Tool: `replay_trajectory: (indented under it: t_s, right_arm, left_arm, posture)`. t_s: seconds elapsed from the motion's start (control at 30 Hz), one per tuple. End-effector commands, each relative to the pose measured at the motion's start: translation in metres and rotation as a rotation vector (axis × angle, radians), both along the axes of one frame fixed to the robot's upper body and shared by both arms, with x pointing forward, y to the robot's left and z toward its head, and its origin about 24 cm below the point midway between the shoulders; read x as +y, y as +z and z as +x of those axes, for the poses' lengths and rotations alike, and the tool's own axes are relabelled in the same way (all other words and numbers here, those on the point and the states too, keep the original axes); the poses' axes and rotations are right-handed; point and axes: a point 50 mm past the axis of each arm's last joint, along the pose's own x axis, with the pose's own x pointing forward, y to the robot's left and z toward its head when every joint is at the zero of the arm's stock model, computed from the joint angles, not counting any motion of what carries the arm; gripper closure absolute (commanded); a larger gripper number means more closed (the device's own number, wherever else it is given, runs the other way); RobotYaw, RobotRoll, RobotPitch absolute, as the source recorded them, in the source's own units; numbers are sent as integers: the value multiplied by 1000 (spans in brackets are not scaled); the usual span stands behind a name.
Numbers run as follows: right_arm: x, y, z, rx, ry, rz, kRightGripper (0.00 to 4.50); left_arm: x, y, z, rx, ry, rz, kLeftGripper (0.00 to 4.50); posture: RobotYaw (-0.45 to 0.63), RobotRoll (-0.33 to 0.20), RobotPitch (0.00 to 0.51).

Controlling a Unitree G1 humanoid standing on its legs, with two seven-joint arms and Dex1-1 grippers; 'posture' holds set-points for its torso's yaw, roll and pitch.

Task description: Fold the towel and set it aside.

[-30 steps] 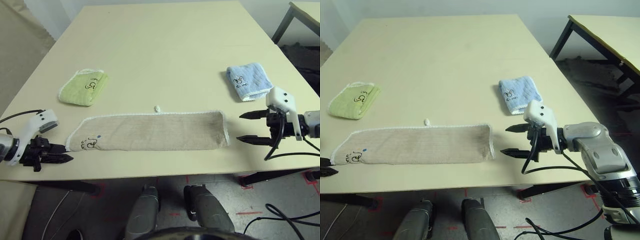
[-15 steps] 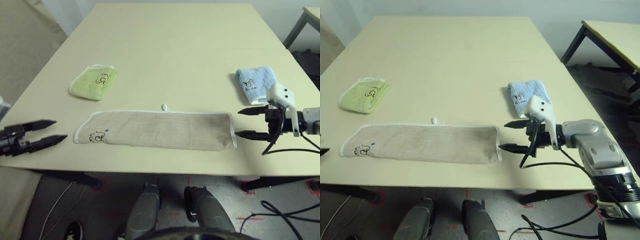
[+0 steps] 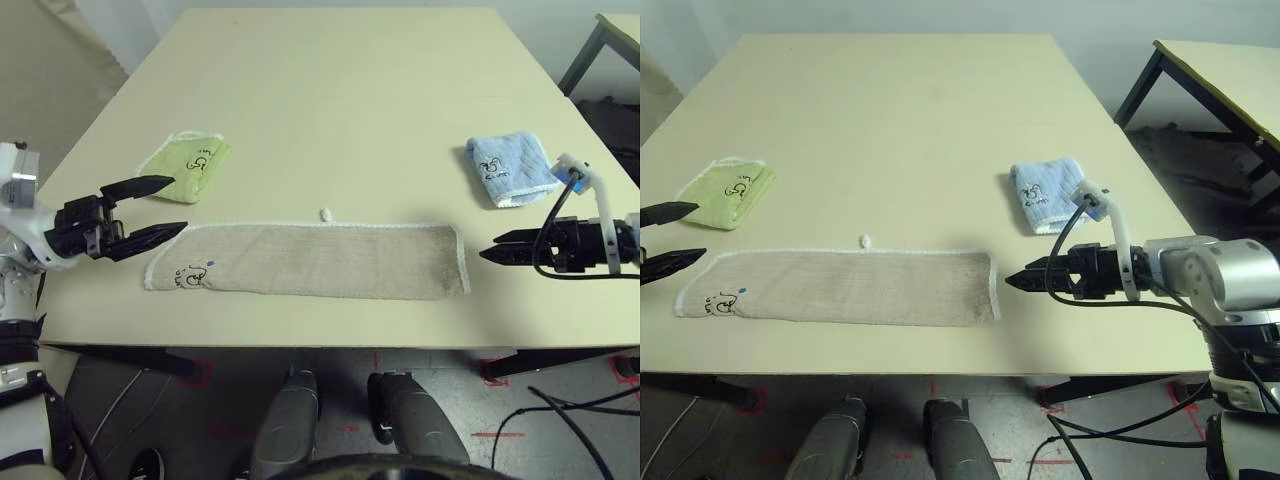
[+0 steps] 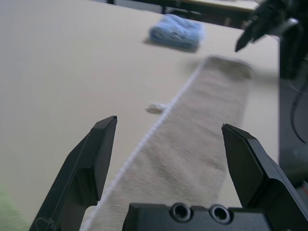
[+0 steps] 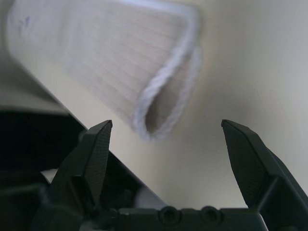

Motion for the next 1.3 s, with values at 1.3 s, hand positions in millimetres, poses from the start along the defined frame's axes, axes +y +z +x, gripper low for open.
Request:
replay_trajectory:
  t_s: [1.3]
  right_arm:
    - [65,-55,23,319,-62,50,0]
  left_arm:
    - [-13,-9,7,7,-95,91,39]
  posture:
    - [60,0,144]
